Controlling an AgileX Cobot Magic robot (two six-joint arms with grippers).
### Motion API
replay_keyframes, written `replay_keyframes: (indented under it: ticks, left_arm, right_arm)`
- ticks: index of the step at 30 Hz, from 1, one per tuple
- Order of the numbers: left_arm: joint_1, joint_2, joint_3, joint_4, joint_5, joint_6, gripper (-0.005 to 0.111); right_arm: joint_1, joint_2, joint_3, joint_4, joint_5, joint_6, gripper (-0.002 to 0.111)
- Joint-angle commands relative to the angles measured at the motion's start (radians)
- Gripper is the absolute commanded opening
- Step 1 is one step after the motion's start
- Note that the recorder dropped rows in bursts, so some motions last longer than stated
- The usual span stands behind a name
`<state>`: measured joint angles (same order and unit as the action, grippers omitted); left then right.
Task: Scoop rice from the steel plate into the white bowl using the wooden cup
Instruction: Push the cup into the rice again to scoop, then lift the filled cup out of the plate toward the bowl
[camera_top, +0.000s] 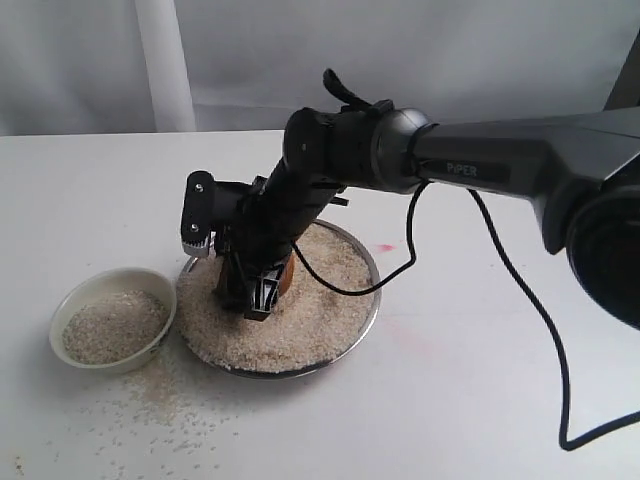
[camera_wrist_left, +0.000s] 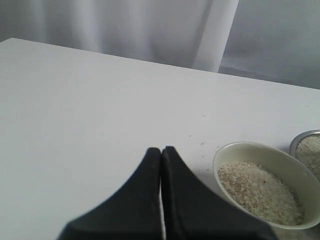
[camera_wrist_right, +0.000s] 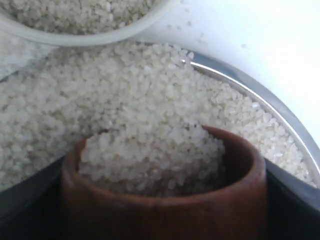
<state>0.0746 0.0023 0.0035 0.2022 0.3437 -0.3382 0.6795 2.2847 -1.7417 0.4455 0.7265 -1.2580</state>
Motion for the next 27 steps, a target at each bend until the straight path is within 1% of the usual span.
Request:
replay_keyframes:
  ticks: [1,4,5,8,11,13,14,15,23,27]
  left_arm:
    - [-0.005,-0.002,-0.004,-0.006,-0.006,-0.001,0.0]
    - [-0.005,-0.002,-0.004,-0.006,-0.006,-0.001,0.0]
    - [-0.005,-0.002,-0.004,-0.006,-0.006,-0.001,0.0]
    - [-0.005,-0.002,-0.004,-0.006,-0.006,-0.001,0.0]
    - [-0.005,-0.002,-0.004,-0.006,-0.006,-0.001,0.0]
    - [-0.005,-0.002,-0.004,-0.006,-0.006,-0.001,0.0]
    - [-0.005,-0.002,-0.004,-0.006,-0.006,-0.001,0.0]
    - [-0.005,-0.002,-0.004,-0.006,-0.006,-0.001,0.0]
    - [-0.005,-0.002,-0.004,-0.006,-0.006,-0.001,0.0]
    - [-0.005,-0.002,-0.004,-0.006,-0.006,-0.001,0.0]
  right_arm:
    - [-0.04,-0.013,-0.003,0.187,0.046,-0.113,0.0]
    - [-0.062,-0.013,0.015,0.261,0.048,-0.173,0.0]
    - [-0.074,-0.013,0.034,0.321,0.051,-0.232,0.0]
    - [-0.11,-0.013,0.096,0.571,0.096,-0.48,0.0]
    - [-0.144,-0.015,0.147,0.796,0.102,-0.505,0.0]
    - [-0.151,-0.019,0.147,0.814,0.102,-0.505,0.0]
    - [-0.151,-0.023,0.147,0.794,0.102,-0.505,0.0]
    - [-0.151,-0.027,0.147,0.785,0.183,-0.698,0.0]
    - [-0.151,-0.086,0.147,0.762,0.223,-0.685,0.0]
    - [-0.146,-0.146,0.147,0.692,0.147,-0.62,0.0]
